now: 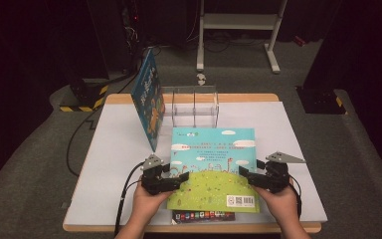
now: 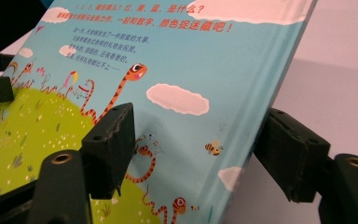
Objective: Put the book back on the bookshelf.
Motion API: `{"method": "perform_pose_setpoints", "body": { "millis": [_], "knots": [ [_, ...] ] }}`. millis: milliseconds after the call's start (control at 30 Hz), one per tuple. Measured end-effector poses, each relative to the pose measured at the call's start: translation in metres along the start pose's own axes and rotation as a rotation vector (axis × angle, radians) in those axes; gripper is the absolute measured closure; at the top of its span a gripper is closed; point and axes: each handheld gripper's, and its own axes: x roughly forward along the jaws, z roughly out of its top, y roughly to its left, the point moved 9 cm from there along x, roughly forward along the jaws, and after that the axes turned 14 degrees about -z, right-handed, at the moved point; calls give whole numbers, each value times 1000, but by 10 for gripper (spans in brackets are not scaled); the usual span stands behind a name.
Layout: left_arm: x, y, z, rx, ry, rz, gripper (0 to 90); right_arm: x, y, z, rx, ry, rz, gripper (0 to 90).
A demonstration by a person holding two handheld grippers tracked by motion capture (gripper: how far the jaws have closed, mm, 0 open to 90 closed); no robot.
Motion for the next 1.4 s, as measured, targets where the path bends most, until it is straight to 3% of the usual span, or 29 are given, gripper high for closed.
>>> {"method": "perform_pose_setpoints", "body": {
  "millis": [333,500,1067,1167,1300,1400],
  "knots": [
    [-1,5,29,46,-79,42,322,-2,-6,29,14,-95,-29,381],
    [-5,2,41,100,-93,70,333,-6,-4,39,7,-142,-43,396],
    [-24,-9,77,210,-253,145,447,-30,4,74,-28,-291,-92,483],
    [-25,-11,82,246,-260,161,475,-34,4,80,-32,-313,-102,482],
    [-25,-11,88,238,-265,152,475,-37,5,87,-45,-337,-127,476],
    [-25,-11,94,267,-280,160,474,-38,4,93,-47,-354,-134,476]
  ]
}}
